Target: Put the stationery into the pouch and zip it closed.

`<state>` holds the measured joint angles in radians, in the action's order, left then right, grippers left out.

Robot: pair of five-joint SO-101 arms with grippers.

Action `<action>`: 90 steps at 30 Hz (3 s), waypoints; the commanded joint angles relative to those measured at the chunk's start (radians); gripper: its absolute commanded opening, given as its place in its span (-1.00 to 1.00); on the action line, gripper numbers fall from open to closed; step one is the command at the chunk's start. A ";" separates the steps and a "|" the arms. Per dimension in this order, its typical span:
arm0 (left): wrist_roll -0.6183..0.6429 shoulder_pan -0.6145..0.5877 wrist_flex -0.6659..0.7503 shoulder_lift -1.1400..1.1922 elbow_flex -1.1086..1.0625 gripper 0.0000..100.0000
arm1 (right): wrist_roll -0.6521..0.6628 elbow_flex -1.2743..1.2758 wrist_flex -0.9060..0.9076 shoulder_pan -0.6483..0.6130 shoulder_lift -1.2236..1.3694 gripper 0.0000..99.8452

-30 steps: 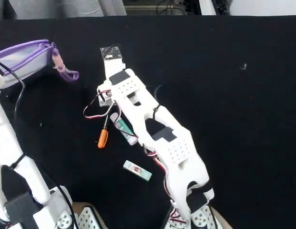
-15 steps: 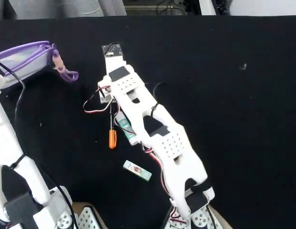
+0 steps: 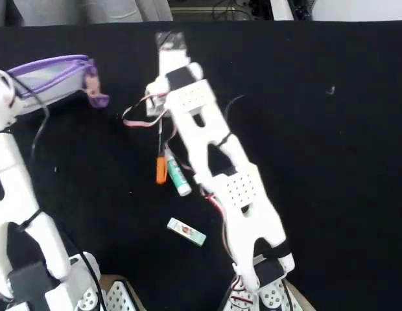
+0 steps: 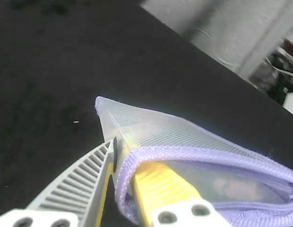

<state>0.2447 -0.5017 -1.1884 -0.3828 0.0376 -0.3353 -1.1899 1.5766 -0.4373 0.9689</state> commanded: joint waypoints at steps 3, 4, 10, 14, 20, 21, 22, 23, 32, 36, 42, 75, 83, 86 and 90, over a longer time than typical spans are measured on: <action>0.005 0.128 -0.101 -0.009 0.217 -0.94 | 0.089 -0.503 0.189 0.126 -0.022 -0.98; 0.005 0.153 -0.117 -0.008 0.234 -0.94 | 0.100 -0.484 0.178 0.149 -0.039 -0.98; 0.005 0.297 -0.203 -0.008 0.297 -0.94 | 0.112 -0.486 0.173 0.244 -0.154 -0.98; 0.009 0.367 -0.230 -0.008 0.289 -0.94 | 0.114 -0.481 0.170 0.278 -0.249 -0.98; 0.009 0.415 -0.328 -0.017 0.255 -0.94 | 0.114 -0.479 0.180 0.273 -0.429 -0.98; 0.009 0.415 -0.331 -0.018 0.236 -0.94 | 0.112 -0.479 0.181 0.264 -0.458 -0.98; 0.009 0.415 -0.333 -0.020 0.217 -0.94 | 0.112 -0.479 0.183 0.252 -0.487 -0.98; 0.009 0.415 -0.333 -0.020 0.202 -0.94 | 0.112 -0.479 0.183 0.242 -0.515 -0.98; 0.009 0.456 -0.338 -0.020 0.163 -0.94 | 0.115 -0.481 0.180 0.077 -0.685 -0.98; 0.009 0.487 -0.362 -0.020 0.163 -0.94 | 0.115 -0.481 0.178 0.069 -0.699 -0.98; 0.009 0.489 -0.364 -0.020 0.163 -0.94 | 0.115 -0.481 0.160 0.058 -0.708 -0.98; 0.009 0.483 -0.356 -0.017 0.163 -0.94 | 0.117 -0.481 0.097 -0.043 -0.464 -0.97; 0.009 0.481 -0.353 -0.011 0.163 -0.94 | 0.287 -0.481 0.164 -0.132 -0.526 -0.98; 0.009 0.464 -0.342 -0.011 0.163 -0.94 | 0.333 -0.481 0.189 -0.181 -0.561 -0.98; 0.009 0.420 -0.342 -0.018 0.163 -0.94 | 0.374 -0.481 0.190 -0.189 -0.573 -0.98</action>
<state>0.2447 -0.0445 -1.5505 -0.3828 0.1834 0.0100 -1.6502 1.7361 -0.6091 0.4457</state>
